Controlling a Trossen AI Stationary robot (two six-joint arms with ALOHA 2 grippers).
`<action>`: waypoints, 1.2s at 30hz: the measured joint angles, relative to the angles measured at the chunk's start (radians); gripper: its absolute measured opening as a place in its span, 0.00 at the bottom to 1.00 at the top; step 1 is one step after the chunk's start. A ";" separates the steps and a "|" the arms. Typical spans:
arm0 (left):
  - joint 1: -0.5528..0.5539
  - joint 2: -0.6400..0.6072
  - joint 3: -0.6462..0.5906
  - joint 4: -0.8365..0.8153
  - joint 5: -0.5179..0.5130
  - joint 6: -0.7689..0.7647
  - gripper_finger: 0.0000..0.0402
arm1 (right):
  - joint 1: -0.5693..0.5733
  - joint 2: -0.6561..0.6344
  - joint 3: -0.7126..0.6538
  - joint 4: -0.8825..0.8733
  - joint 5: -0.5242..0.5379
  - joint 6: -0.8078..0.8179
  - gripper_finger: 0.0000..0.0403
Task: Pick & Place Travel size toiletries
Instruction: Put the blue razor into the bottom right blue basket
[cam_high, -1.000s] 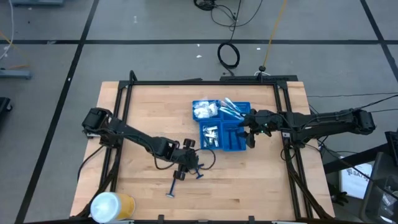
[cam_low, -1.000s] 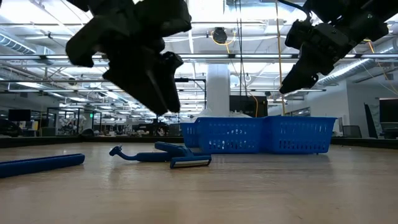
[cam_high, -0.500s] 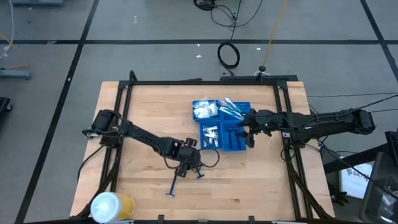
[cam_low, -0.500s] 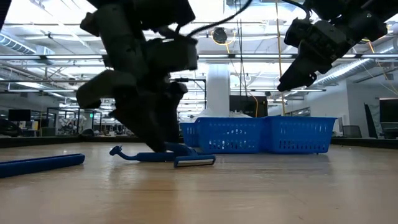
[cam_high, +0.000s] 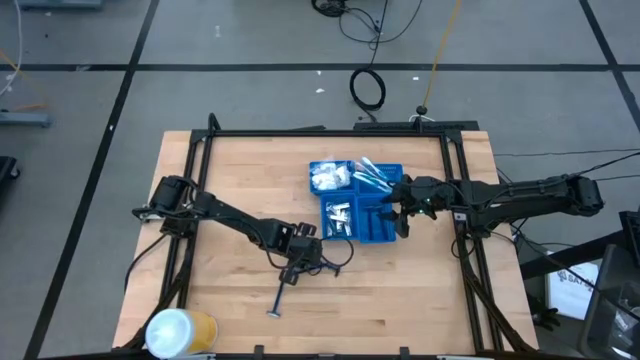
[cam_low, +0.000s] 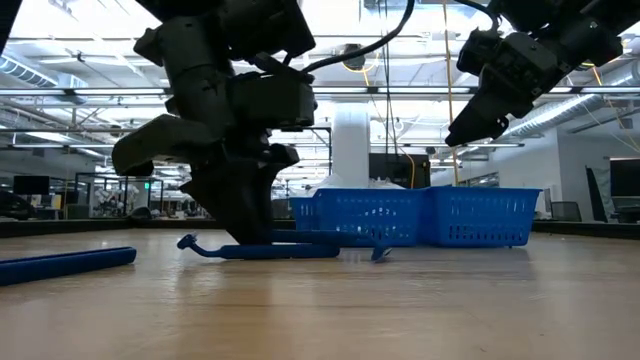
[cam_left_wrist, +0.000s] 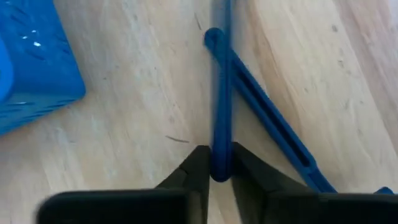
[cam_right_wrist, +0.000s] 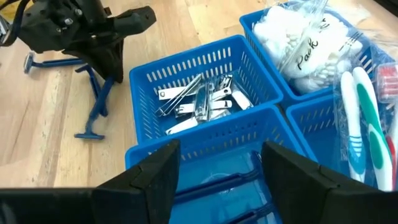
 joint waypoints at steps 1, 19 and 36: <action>0.000 0.000 0.000 -0.002 0.005 -0.004 0.08 | 0.000 0.000 0.000 0.001 0.000 0.000 0.53; -0.088 -0.250 0.001 -0.058 -0.137 -0.036 0.06 | 0.000 0.000 0.000 0.008 0.001 0.000 0.52; 0.058 -0.261 -0.003 0.640 -0.248 0.226 0.04 | 0.111 0.120 -0.085 0.693 0.000 -0.289 0.52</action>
